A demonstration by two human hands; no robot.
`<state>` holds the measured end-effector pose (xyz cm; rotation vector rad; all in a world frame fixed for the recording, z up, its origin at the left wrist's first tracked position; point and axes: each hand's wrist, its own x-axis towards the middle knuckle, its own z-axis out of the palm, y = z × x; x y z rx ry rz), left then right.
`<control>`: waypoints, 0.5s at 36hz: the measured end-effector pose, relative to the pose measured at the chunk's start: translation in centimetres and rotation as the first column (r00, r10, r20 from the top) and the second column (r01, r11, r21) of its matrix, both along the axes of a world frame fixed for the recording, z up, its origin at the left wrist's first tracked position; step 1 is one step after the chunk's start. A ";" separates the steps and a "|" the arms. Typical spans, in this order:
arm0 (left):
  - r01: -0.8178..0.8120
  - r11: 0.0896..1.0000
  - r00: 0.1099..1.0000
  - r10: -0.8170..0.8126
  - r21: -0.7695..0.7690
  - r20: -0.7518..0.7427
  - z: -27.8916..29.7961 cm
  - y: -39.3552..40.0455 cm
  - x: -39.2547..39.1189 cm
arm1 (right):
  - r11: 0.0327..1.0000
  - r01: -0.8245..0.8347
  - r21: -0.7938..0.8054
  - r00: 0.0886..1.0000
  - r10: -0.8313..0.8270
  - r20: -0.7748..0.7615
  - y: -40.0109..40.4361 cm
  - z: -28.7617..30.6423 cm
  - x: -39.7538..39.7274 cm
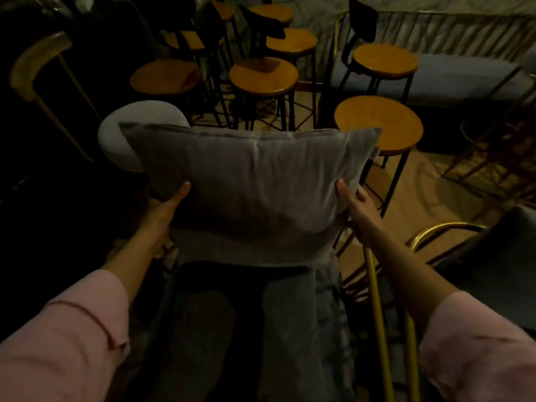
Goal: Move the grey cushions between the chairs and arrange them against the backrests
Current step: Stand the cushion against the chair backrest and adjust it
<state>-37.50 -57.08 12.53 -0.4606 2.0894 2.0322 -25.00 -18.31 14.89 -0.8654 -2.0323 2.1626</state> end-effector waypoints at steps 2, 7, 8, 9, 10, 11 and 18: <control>-0.019 1.000 1.000 0.019 0.006 0.016 0.5 0.6 -1.1 | 1.000 0.000 0.010 1.000 0.000 0.004 -0.6 -0.8 -1.8; -0.016 1.000 0.998 0.015 0.022 0.054 -0.6 2.5 -2.0 | 0.999 -0.016 -0.033 0.998 0.018 0.053 -1.6 -3.3 -4.8; -0.019 1.000 0.998 0.019 -0.013 0.059 -1.6 2.6 -2.3 | 0.999 -0.024 -0.045 0.996 0.028 0.087 -1.7 -3.9 -5.1; -0.014 0.998 0.997 0.019 -0.066 0.071 -2.4 2.6 -2.5 | 0.998 -0.031 -0.049 0.992 0.037 0.125 -1.8 -4.5 -5.3; 0.016 0.995 0.995 -0.006 -0.095 0.104 -3.4 2.5 -2.6 | 0.998 -0.042 -0.052 0.987 0.049 0.150 -1.9 -5.5 -5.4; 0.050 0.996 0.988 -0.038 -0.077 0.151 -4.5 2.4 -2.8 | 0.997 -0.057 -0.045 0.984 0.064 0.167 -2.1 -6.3 -5.4; 0.403 0.896 0.843 -0.282 -0.189 0.458 -11.7 3.0 -3.0 | 0.973 -0.226 -0.049 0.881 0.226 0.415 -5.4 -10.8 -4.1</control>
